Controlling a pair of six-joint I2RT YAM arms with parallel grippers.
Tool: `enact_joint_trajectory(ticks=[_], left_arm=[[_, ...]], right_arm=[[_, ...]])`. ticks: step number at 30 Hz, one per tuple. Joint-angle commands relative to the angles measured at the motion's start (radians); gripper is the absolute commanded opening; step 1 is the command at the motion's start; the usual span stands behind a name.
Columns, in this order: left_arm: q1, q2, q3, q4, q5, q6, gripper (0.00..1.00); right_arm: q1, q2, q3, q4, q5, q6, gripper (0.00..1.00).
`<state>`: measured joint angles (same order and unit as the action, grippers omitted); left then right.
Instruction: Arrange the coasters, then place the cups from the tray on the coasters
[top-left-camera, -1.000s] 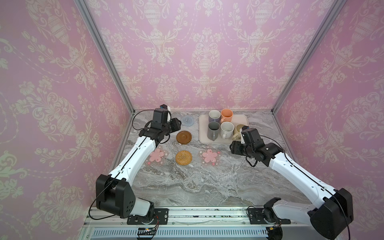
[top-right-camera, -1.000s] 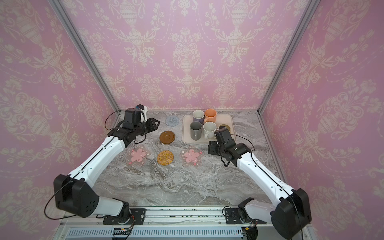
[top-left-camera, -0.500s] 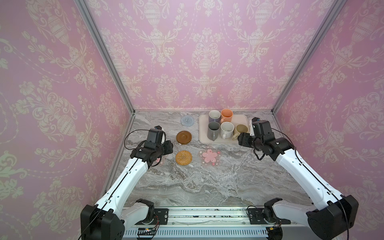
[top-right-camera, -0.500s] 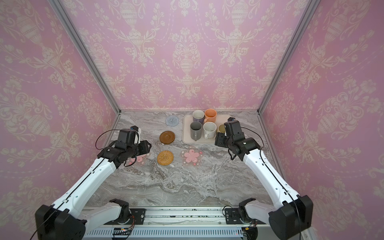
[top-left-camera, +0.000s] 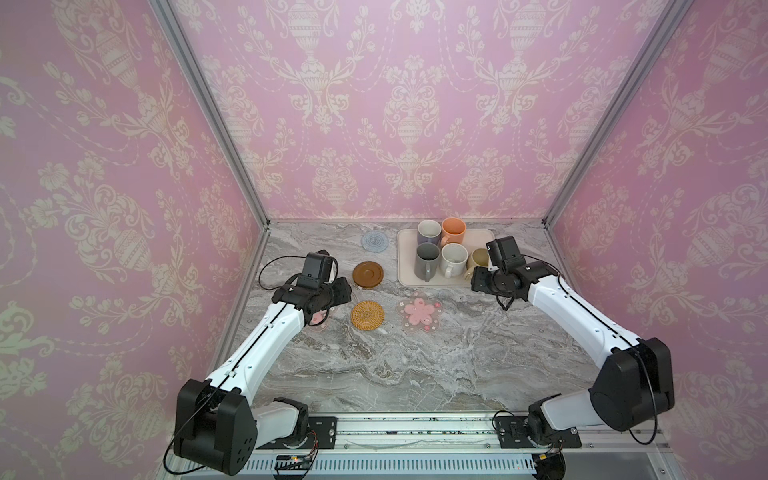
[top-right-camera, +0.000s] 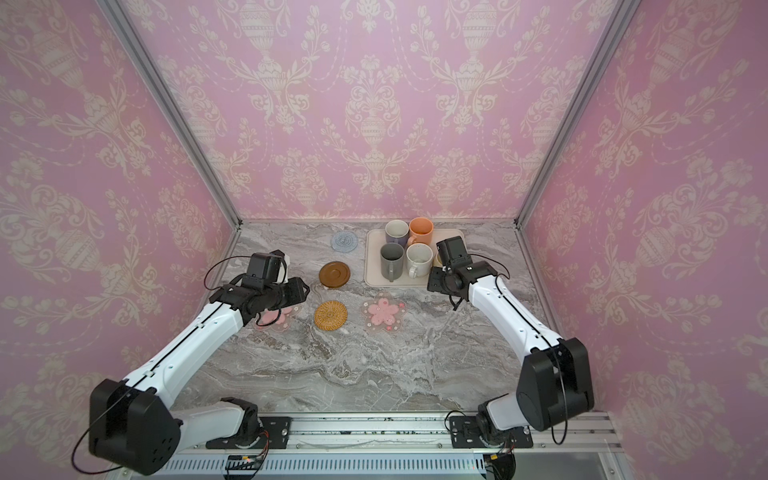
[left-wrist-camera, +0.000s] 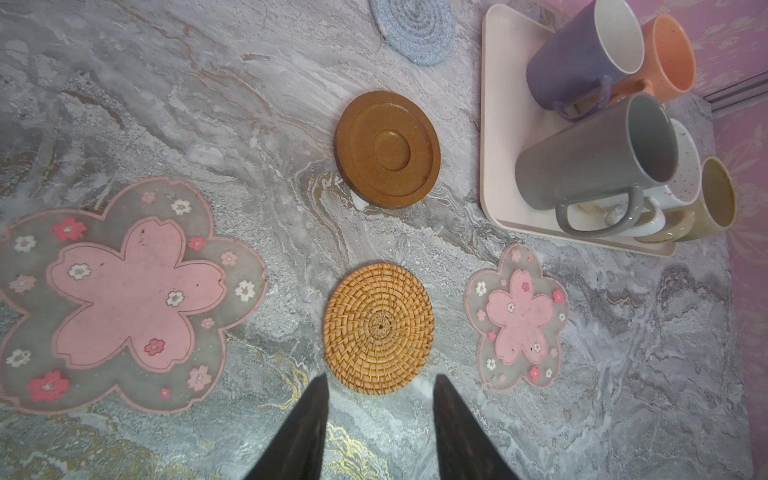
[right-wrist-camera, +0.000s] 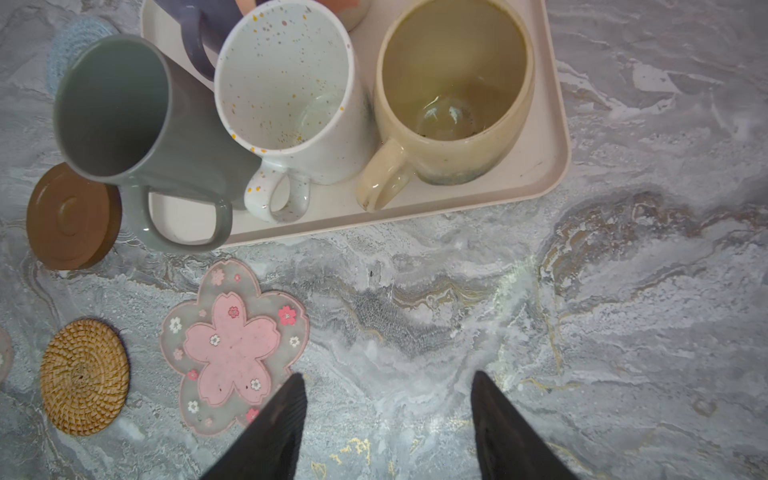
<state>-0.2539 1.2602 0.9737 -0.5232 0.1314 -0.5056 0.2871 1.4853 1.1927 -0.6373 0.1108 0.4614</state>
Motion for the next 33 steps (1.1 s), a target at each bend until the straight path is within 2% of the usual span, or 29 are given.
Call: enact_joint_trajectory(ticks=[1, 16, 27, 33], left_arm=[[-0.008, 0.045, 0.055, -0.004, 0.019, 0.049, 0.45], [0.060, 0.205, 0.113, 0.062, 0.124, 0.065, 0.45], [0.096, 0.250, 0.114, 0.107, 0.167, 0.047, 0.45], [0.099, 0.266, 0.133, 0.103, 0.172, 0.051, 0.45]], right_arm=[[-0.007, 0.058, 0.078, -0.006, 0.035, 0.028, 0.63], [-0.007, 0.354, 0.286, -0.056, 0.123, 0.063, 0.55], [-0.027, 0.452, 0.335, -0.064, 0.157, 0.092, 0.54], [-0.035, 0.448, 0.325, -0.068, 0.173, 0.089, 0.49]])
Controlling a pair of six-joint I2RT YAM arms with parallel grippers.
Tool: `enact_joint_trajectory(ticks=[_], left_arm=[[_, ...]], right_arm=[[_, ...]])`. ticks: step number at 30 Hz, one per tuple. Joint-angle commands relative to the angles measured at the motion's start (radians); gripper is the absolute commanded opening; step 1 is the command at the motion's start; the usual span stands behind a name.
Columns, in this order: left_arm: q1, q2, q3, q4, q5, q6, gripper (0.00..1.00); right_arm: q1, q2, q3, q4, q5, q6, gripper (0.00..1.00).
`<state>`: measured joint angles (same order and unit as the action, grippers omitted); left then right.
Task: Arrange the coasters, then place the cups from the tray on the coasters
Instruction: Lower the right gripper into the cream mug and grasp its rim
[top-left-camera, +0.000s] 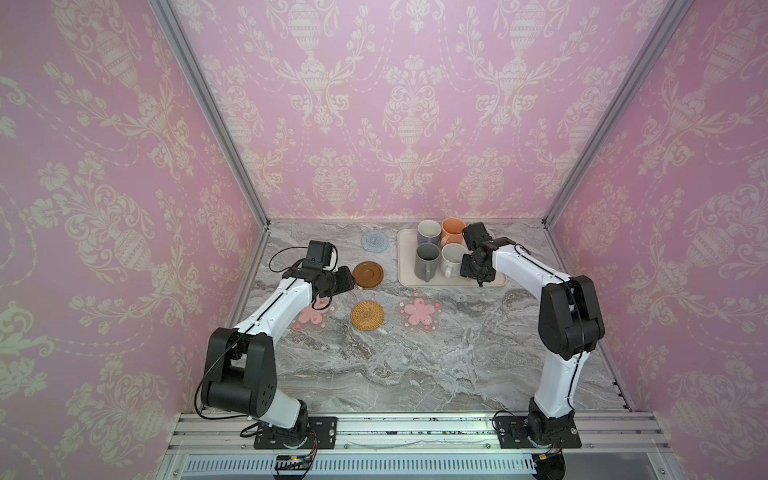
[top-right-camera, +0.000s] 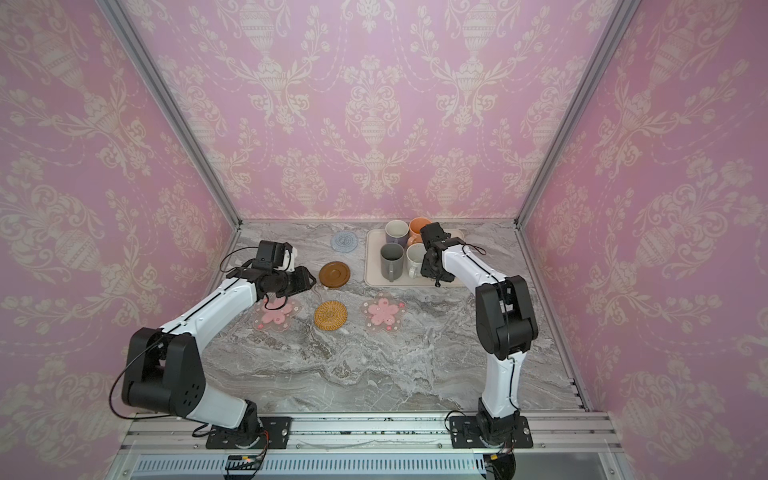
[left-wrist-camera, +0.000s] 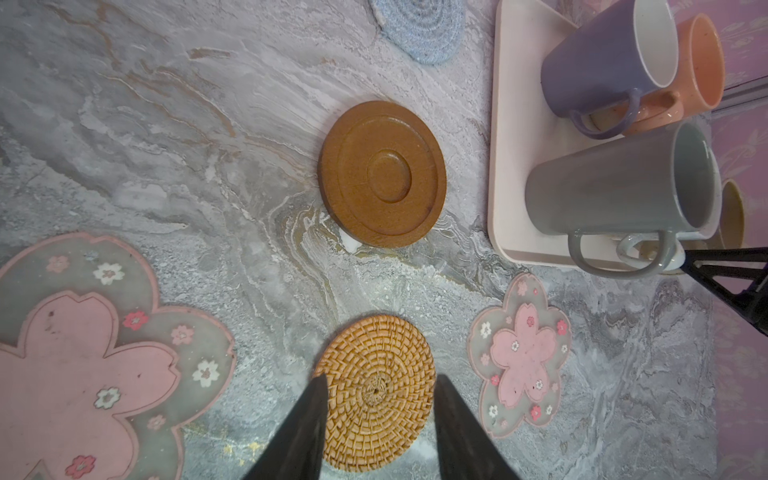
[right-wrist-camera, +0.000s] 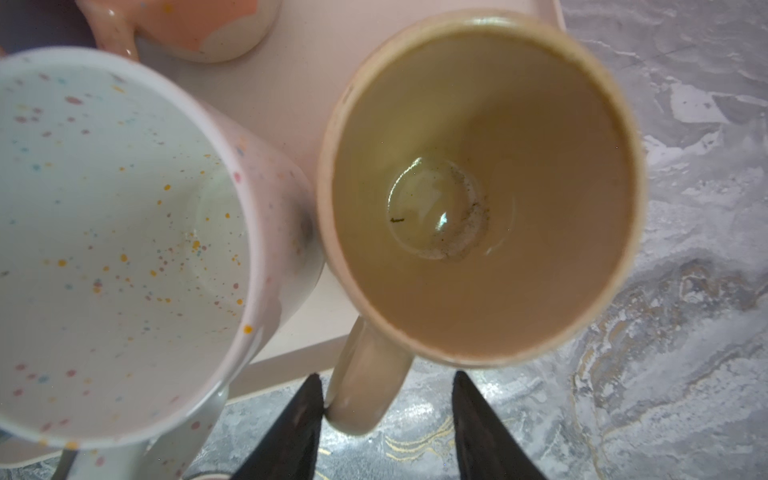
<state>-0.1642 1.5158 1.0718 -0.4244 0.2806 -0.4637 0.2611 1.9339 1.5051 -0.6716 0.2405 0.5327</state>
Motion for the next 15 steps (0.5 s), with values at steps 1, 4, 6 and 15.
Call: enact_joint_trajectory(ticks=[1, 4, 6, 15], left_arm=[[0.010, 0.012, 0.036, 0.006, 0.023, 0.008, 0.45], [0.012, 0.018, 0.036, 0.012, 0.028, 0.003, 0.45], [0.012, 0.024, 0.036, 0.016, 0.032, -0.002, 0.45], [0.012, 0.023, 0.036, 0.015, 0.040, -0.010, 0.45]], right_arm=[[-0.011, -0.004, 0.010, -0.036, 0.047, 0.015, 0.49], [-0.013, -0.022, 0.000, -0.040, 0.055, 0.003, 0.47], [-0.017, -0.035, -0.015, -0.039, 0.062, -0.003, 0.47], [-0.043, -0.070, -0.082, -0.033, 0.062, -0.020, 0.46]])
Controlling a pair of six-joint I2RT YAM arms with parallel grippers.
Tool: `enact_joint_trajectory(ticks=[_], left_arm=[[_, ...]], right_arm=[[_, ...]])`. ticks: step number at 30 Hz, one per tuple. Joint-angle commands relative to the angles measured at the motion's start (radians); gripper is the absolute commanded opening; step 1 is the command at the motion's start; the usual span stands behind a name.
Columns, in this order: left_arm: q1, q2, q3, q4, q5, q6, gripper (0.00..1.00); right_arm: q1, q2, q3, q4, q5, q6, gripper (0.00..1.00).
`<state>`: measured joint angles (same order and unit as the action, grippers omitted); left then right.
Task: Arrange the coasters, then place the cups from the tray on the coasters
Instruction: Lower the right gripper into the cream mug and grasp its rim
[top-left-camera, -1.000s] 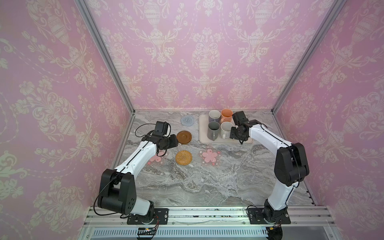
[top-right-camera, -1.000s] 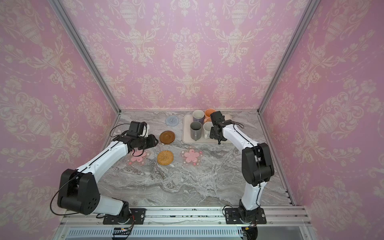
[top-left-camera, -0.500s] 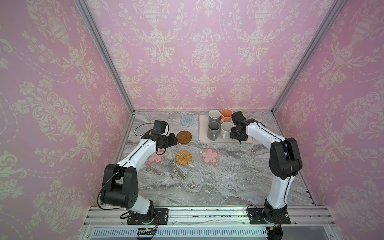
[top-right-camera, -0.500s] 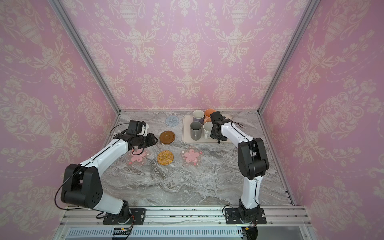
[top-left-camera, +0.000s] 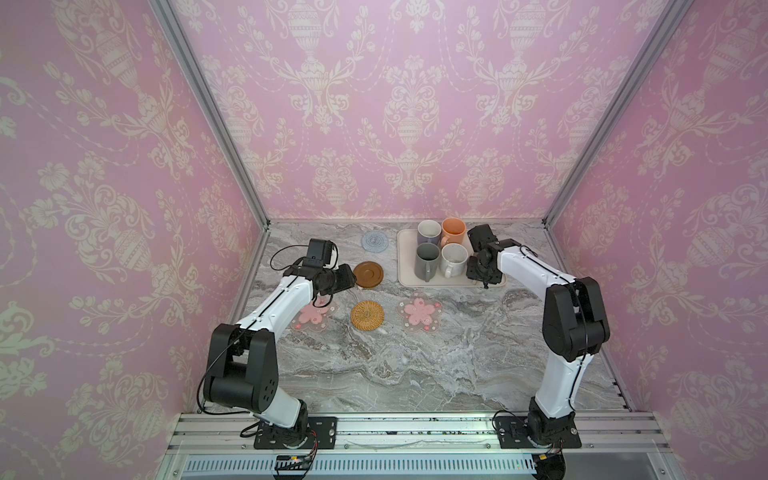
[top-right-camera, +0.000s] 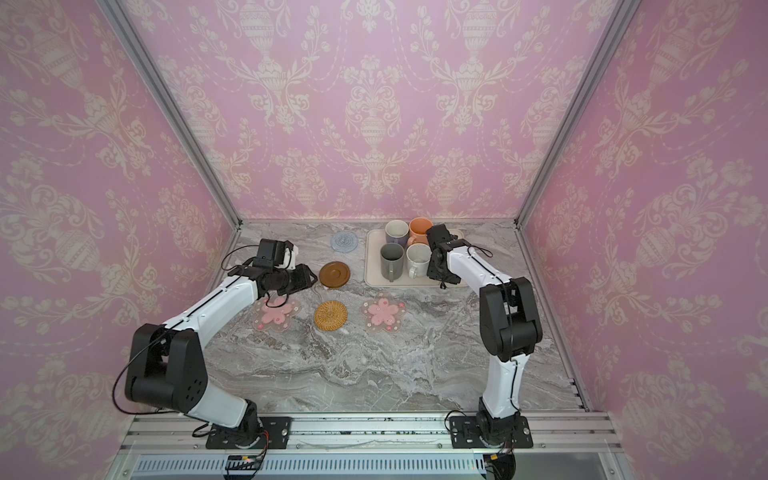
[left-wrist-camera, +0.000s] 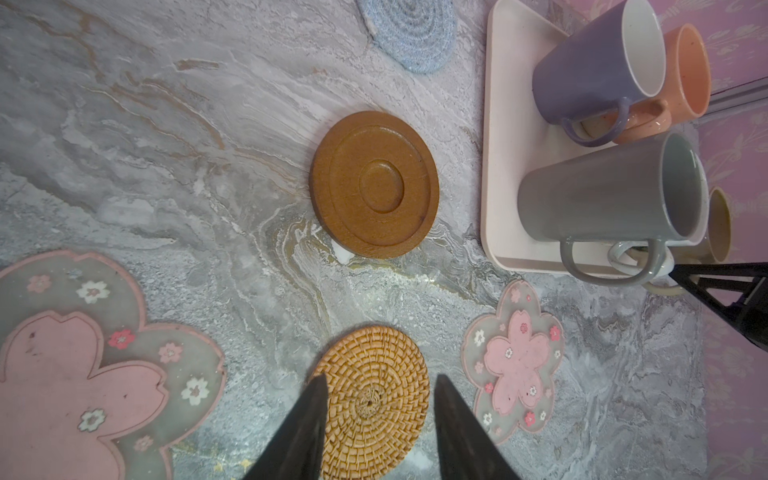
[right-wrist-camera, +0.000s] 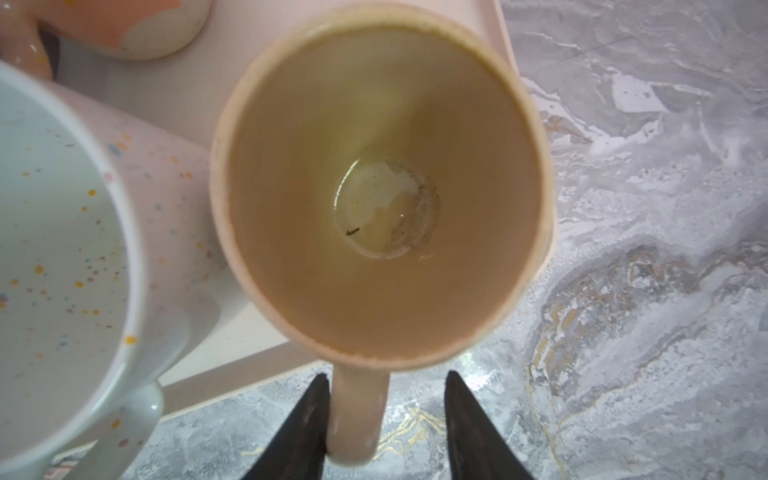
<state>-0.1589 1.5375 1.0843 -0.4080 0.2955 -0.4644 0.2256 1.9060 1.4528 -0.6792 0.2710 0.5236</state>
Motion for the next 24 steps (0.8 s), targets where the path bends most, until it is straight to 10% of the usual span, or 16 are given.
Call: enact_joint_trajectory(ticks=[1, 24], left_arm=[[0.007, 0.000, 0.023, -0.002, 0.025, -0.009, 0.45], [0.007, -0.042, 0.020, -0.017, 0.025, -0.029, 0.45]], right_arm=[[-0.009, -0.045, -0.036, -0.021, 0.028, -0.011, 0.45], [-0.031, -0.012, -0.050, 0.100, -0.088, -0.101, 0.17]])
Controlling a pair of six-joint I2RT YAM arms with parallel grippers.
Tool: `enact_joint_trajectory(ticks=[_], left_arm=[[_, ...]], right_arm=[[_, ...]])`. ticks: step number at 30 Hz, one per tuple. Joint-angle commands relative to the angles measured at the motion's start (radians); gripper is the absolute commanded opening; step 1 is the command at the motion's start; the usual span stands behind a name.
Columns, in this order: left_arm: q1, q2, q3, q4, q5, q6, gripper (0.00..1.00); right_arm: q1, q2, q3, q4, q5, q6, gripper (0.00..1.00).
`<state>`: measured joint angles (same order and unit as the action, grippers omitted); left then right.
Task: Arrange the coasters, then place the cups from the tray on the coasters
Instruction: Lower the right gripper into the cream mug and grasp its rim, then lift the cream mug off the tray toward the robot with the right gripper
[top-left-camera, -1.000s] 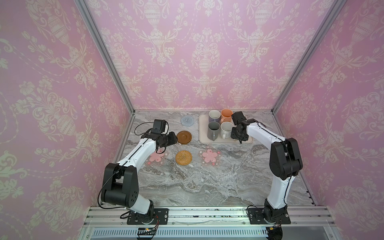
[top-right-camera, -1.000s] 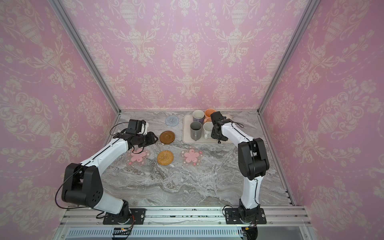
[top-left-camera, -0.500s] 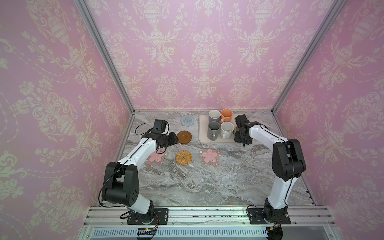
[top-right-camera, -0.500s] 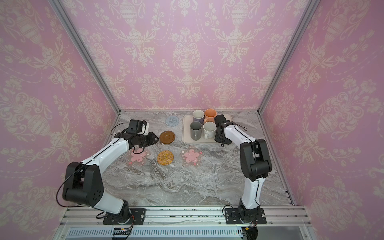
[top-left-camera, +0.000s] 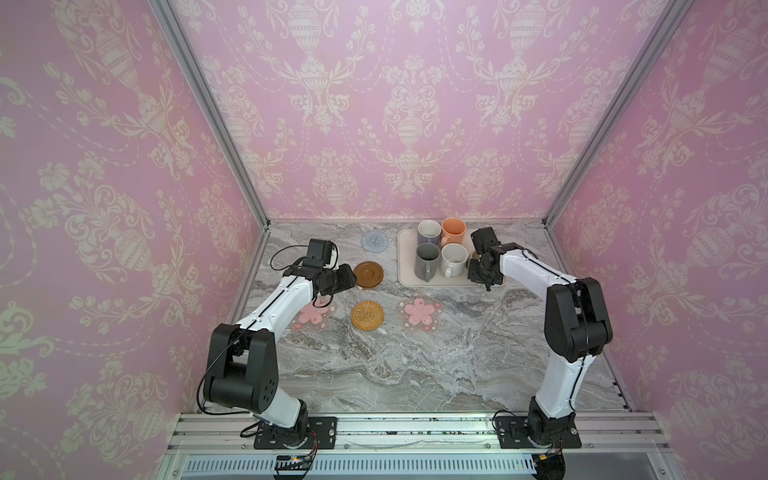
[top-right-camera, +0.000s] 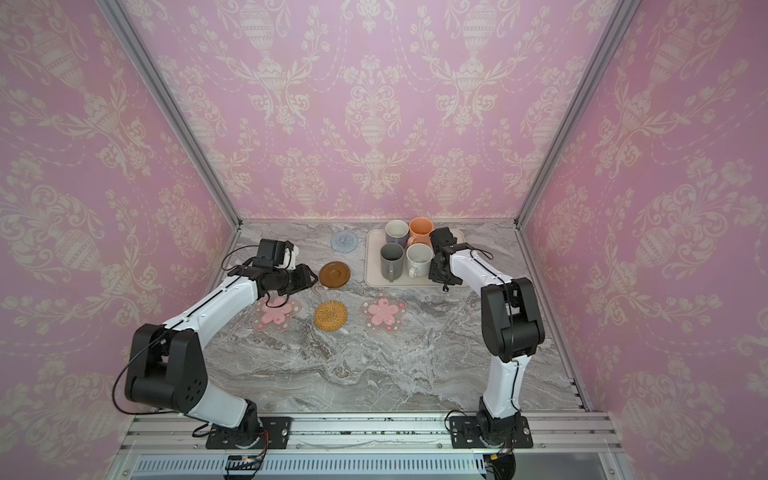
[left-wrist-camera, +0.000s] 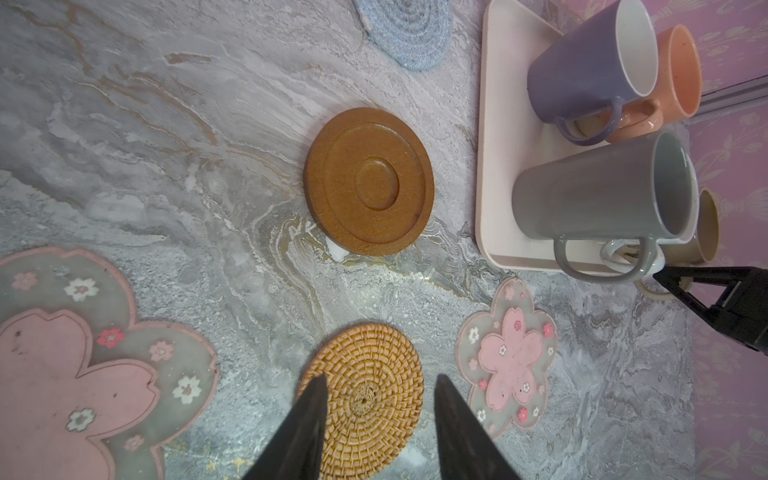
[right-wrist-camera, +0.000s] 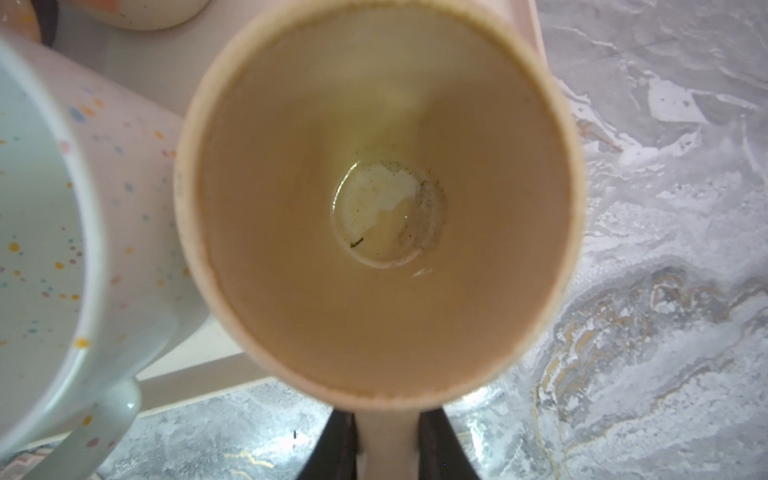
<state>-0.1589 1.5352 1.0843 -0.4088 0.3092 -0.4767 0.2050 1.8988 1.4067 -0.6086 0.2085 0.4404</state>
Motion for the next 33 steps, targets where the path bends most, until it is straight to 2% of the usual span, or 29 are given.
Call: enact_joint_trajectory(ticks=[1, 7, 15, 28, 33], left_arm=[[0.006, -0.042, 0.020, -0.016, 0.010, -0.017, 0.45], [0.006, -0.057, 0.017, -0.025, 0.007, -0.023, 0.45], [0.007, -0.104, 0.010, -0.042, -0.002, -0.025, 0.45], [0.007, -0.171, -0.013, -0.062, -0.018, -0.044, 0.44], [0.007, -0.192, -0.016, -0.078, -0.026, -0.045, 0.45]], right_arm=[[-0.010, -0.005, -0.005, 0.033, -0.032, -0.019, 0.15], [-0.010, -0.007, -0.014, 0.038, -0.045, -0.034, 0.00], [-0.010, -0.063, -0.065, 0.070, -0.055, -0.046, 0.00], [-0.006, -0.276, -0.149, 0.107, -0.023, -0.075, 0.00], [0.033, -0.355, -0.183, 0.106, -0.034, -0.081, 0.00]])
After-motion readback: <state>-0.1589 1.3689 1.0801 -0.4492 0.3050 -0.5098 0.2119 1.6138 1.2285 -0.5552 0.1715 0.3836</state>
